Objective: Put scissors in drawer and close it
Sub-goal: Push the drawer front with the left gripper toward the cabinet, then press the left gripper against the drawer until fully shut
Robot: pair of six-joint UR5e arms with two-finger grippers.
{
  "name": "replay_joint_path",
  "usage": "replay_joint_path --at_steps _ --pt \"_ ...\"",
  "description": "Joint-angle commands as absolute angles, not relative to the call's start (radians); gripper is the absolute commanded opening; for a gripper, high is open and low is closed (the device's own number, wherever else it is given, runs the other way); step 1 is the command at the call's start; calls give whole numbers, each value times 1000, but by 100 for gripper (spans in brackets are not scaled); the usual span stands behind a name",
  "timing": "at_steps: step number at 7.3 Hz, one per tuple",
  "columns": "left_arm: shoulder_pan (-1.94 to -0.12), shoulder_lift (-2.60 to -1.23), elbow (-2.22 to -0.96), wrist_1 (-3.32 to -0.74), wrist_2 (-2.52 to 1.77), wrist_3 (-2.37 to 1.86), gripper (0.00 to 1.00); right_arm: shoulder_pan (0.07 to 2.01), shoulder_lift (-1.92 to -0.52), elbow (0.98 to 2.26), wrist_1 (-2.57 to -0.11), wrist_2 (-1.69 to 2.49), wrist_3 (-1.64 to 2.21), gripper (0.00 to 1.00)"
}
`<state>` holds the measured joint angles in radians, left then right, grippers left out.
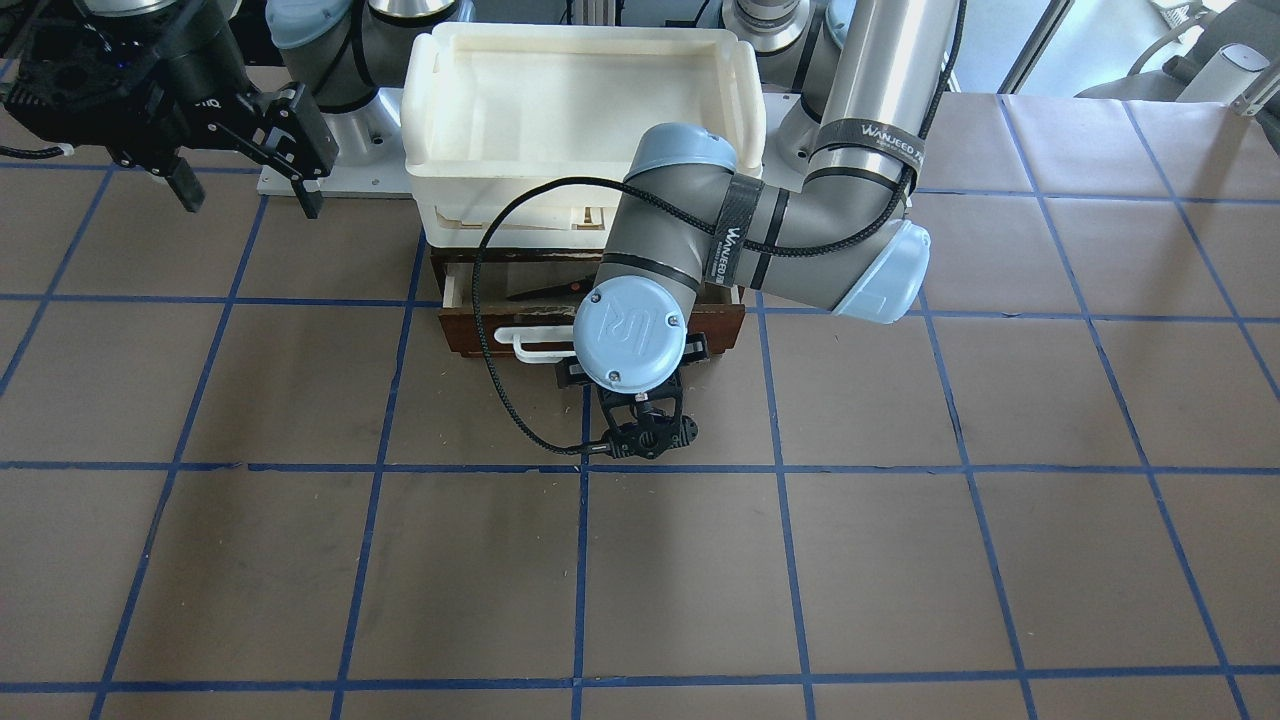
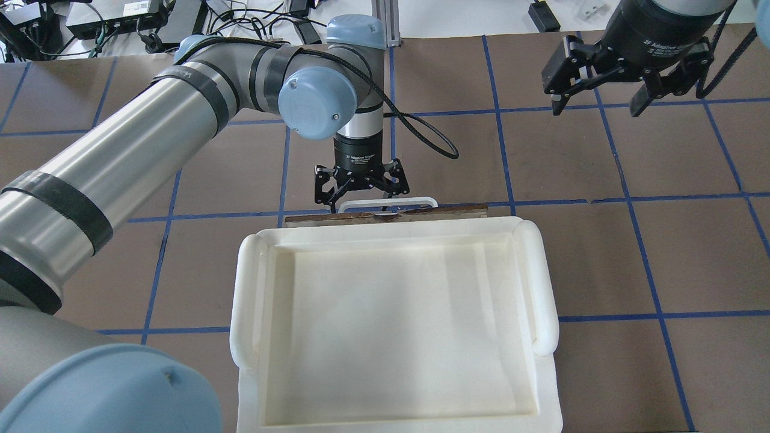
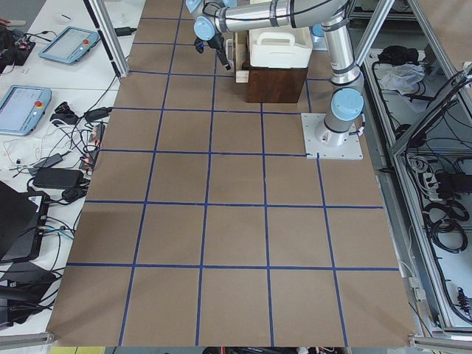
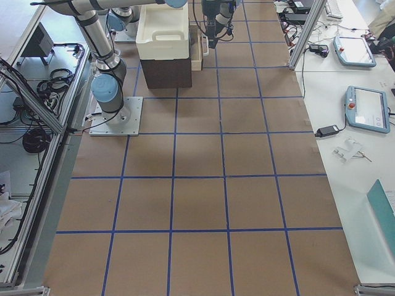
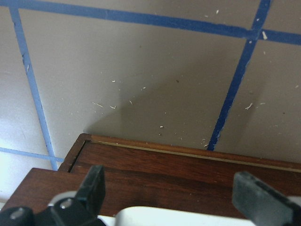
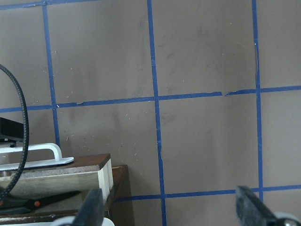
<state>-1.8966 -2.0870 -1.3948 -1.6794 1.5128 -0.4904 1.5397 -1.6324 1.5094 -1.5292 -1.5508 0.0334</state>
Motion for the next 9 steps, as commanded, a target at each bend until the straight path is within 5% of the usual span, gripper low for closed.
replay_joint_path --at_steps 1,9 --pt "-1901 -2074 -1394 -1690 1512 -495 100 1540 -1634 1509 -1531 -1551 34 100" --pt "-1911 -2069 -1396 -1690 1505 -538 100 1539 -1634 1509 -1531 -1554 31 100"
